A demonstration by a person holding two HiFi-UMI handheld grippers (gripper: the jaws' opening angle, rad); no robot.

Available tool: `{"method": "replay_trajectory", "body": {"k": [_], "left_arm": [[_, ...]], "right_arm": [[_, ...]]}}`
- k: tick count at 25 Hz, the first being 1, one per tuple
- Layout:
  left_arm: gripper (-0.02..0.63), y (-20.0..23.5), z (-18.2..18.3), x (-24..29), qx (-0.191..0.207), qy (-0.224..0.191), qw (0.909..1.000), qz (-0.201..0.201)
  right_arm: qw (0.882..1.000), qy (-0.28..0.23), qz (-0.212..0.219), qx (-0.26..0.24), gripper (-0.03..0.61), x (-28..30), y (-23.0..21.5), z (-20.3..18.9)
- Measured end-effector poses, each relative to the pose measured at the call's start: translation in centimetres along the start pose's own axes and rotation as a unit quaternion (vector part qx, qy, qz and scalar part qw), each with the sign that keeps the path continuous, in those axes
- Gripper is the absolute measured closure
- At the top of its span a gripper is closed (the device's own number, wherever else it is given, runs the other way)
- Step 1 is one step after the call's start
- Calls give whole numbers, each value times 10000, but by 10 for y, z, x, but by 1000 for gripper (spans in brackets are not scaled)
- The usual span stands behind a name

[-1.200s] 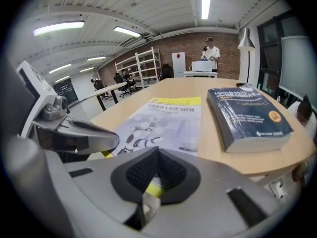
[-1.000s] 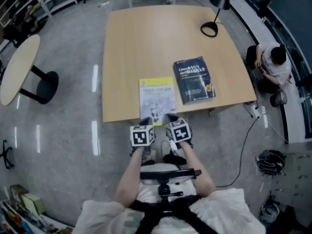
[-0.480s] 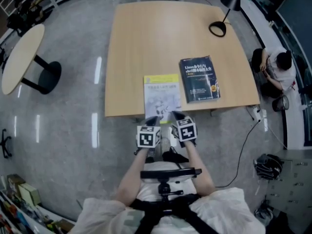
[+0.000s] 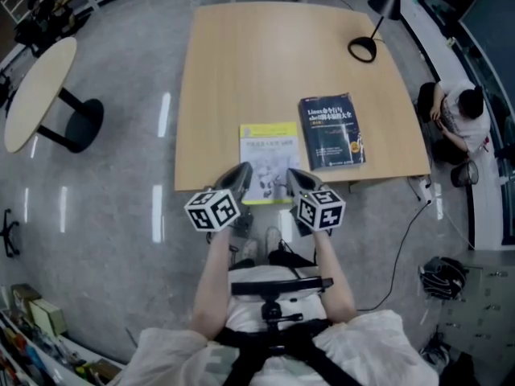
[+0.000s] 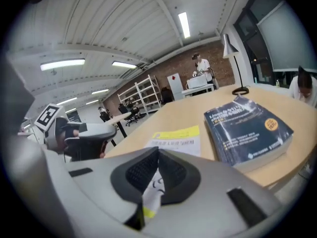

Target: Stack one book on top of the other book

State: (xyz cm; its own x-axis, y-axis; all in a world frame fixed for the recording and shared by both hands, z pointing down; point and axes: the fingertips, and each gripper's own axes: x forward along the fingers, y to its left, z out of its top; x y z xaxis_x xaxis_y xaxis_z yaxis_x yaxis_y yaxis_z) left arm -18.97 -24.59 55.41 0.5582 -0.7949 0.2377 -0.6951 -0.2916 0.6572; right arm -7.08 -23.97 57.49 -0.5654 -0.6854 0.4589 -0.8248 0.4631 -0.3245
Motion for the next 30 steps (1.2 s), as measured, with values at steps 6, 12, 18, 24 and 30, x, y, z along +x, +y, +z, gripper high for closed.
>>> {"method": "replay_trajectory", "body": {"k": [6, 12, 18, 24, 30], "left_arm": [[603, -30, 20, 2, 363, -120, 9970, -669], [77, -18, 13, 24, 335, 125, 9990, -271], [77, 7, -26, 10, -112, 771, 9965, -305], [77, 41, -67, -15, -571, 1382, 9888, -29], [77, 45, -113, -17, -1040, 1926, 9757, -43]], "right_arm": [[9995, -78, 231, -219, 580, -1, 16, 9], [9994, -72, 312, -136, 580, -8, 15, 2], [9986, 192, 18, 488, 437, -18, -21, -18], [9892, 591, -81, 1336, 286, -23, -50, -56], [9738, 874, 169, 2091, 179, -17, -50, -82]]}}
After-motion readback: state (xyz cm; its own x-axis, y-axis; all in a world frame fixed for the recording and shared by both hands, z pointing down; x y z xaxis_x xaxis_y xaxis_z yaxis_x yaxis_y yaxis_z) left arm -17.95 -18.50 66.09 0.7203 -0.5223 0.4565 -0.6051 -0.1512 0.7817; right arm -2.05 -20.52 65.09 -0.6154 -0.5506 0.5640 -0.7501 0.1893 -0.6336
